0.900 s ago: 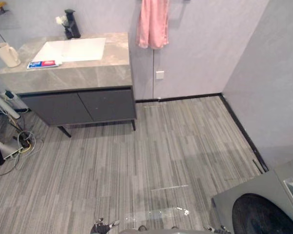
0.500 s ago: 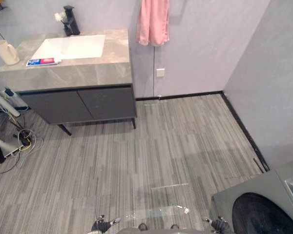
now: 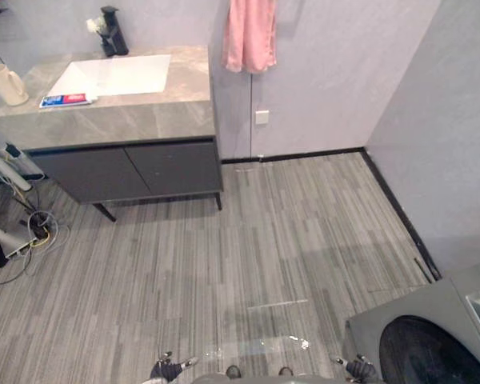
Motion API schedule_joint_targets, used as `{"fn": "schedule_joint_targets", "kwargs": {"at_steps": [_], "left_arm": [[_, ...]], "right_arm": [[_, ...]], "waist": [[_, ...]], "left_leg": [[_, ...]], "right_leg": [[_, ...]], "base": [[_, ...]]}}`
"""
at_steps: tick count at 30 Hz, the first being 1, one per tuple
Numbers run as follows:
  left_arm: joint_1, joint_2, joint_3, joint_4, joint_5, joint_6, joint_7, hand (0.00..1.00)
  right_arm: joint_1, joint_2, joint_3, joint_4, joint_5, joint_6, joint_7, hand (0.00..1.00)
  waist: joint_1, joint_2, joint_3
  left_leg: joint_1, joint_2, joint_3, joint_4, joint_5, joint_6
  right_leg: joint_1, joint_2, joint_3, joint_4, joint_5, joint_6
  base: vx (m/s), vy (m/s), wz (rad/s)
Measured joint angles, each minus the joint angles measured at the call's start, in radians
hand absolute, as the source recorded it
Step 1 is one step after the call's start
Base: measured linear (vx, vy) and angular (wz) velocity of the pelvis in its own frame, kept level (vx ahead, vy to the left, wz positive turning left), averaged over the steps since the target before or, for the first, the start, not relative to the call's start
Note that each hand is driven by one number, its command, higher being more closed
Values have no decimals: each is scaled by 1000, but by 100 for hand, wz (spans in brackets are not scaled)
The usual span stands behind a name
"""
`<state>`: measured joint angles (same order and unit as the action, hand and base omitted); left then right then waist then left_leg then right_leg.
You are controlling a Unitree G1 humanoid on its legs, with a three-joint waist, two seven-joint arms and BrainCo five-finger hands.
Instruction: Organize washtable
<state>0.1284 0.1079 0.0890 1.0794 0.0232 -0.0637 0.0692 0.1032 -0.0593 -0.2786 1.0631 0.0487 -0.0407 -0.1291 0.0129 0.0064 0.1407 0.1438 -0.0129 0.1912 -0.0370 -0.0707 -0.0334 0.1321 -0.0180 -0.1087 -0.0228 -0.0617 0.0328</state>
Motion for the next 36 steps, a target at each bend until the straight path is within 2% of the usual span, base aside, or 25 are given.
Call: {"fn": "schedule_joint_targets", "kwargs": {"at_steps": [5,8,10,11,12,13,15,16,20,21,22,23,24,25,26,27,28,29,30,31,32,34,36], "left_arm": [[-14,3,-13,1,0,1,-1,0],[-20,7,-17,2,0,2,-1,0],[-25,9,-14,2,0,2,-1,0],[-25,12,-1,-7,0,3,-2,0],[-27,11,22,-18,-1,3,-2,0],[-29,-1,69,-38,-10,6,-1,0],[-15,-14,96,-59,-16,9,1,0],[-10,-25,111,-67,-25,8,5,0],[-1,-31,112,-93,-43,0,6,0],[0,-34,113,-92,-52,1,11,0],[6,-46,113,-89,-52,2,20,0],[11,-44,116,-87,-53,2,20,0],[14,-37,120,-88,-52,4,20,0],[12,-23,119,-87,-51,10,20,0],[13,-20,118,-86,-52,10,20,0],[7,-11,110,-84,-50,13,21,0],[6,-5,103,-78,-49,15,22,0],[3,-1,98,-66,-50,17,23,0],[-10,-2,92,-66,-50,16,25,0],[-18,-2,80,-66,-50,16,25,0],[-34,-2,66,-67,-50,15,24,0],[-61,-4,23,-63,-51,14,23,0],[-94,-19,-42,-47,-51,12,19,0]], "right_arm": [[-10,-6,0,9,22,-1,2,0],[-10,-5,-5,7,32,-1,2,0],[-9,2,-27,6,42,0,3,0],[-5,10,-27,-13,52,1,2,0],[3,15,-26,-35,61,0,2,0],[12,22,-19,-59,68,1,1,0],[12,19,-18,-77,74,0,-1,0],[13,16,-18,-79,90,1,-2,0],[-10,24,-18,-99,98,5,-2,0],[-24,33,-18,-98,98,5,-2,0],[-20,35,-15,-99,97,5,-2,0],[-17,39,-13,-98,97,6,-2,0],[-13,51,-12,-98,97,7,-2,0],[-1,67,2,-106,94,7,0,0],[-2,68,9,-109,92,6,1,0],[-8,71,11,-110,81,6,1,0],[-9,71,11,-113,74,6,1,0],[-13,71,11,-118,61,6,1,0],[-16,66,12,-119,57,6,2,0],[-17,63,12,-119,57,6,2,0],[-24,62,13,-119,56,5,1,0],[-47,61,22,-113,57,2,2,0],[-81,55,23,-95,57,3,2,0]], "waist": [[-1,4,20],[-4,2,24],[-3,-3,31],[-2,-8,44],[-3,-18,55],[1,-19,57],[0,-11,64],[0,-4,65],[6,-1,65],[14,-3,62],[31,10,50],[35,5,44],[40,-2,35],[53,-38,17],[55,-44,17],[51,-52,18],[44,-54,17],[25,-53,18],[27,-44,22],[27,-39,23],[27,-34,21],[20,-32,20],[-4,-26,24]], "left_leg": [[0,7,5,0,-1,0],[-34,20,14,24,-8,3],[-66,36,25,100,-47,-7],[-101,57,48,217,-89,-34],[-155,83,76,365,-111,-43],[-273,146,104,640,-104,-37],[-364,200,106,830,-97,-37],[-403,207,97,872,-110,-23],[-491,169,57,726,-108,-26],[-495,144,17,595,-104,-32],[-478,123,-35,478,-100,-25],[-472,118,-38,489,-71,16],[-461,111,-24,504,-84,26],[-422,99,30,502,-131,32],[-400,97,45,500,-142,44],[-349,90,63,492,-164,56],[-322,85,64,488,-175,56],[-260,78,67,465,-188,61],[-187,73,73,417,-190,62],[-155,74,74,390,-189,61],[-99,81,74,344,-186,56],[-55,89,72,298,-184,48],[-19,104,70,260,-183,19]], "right_leg": [[-6,6,2,10,-4,-8],[-62,11,3,86,-43,-27],[-83,14,4,141,-77,-36],[-87,13,11,172,-111,-48],[-82,12,13,191,-134,-58],[-80,18,21,217,-156,-71],[-63,30,37,233,-172,-93],[-44,28,63,236,-187,-96],[-26,12,132,214,-201,-85],[-27,2,163,210,-212,-68],[-30,5,207,225,-255,-55],[-28,-1,218,249,-282,-48],[-32,-19,222,289,-294,-33],[-91,-44,202,451,-296,4],[-124,-57,184,536,-283,32],[-205,-85,150,727,-244,112],[-233,-102,126,813,-236,126],[-267,-138,56,918,-239,115],[-296,-171,-18,952,-250,93],[-307,-180,-55,946,-258,79],[-338,-191,-125,916,-268,58],[-392,-196,-191,807,-267,50],[-452,-186,-244,626,-211,9]], "base": [[-38,-42,-2],[-28,-59,-3],[13,-95,-5],[4,-133,-8],[-8,-161,-20],[9,-138,-23],[115,-64,-31],[174,-11,-34],[275,84,-54],[390,269,-106],[421,307,-112],[387,294,-89],[482,236,-79],[485,215,-75],[562,241,-84],[366,171,-41],[458,168,-16],[451,108,8],[437,80,8],[434,54,-1],[347,28,4],[408,-30,17],[474,-138,13]]}}
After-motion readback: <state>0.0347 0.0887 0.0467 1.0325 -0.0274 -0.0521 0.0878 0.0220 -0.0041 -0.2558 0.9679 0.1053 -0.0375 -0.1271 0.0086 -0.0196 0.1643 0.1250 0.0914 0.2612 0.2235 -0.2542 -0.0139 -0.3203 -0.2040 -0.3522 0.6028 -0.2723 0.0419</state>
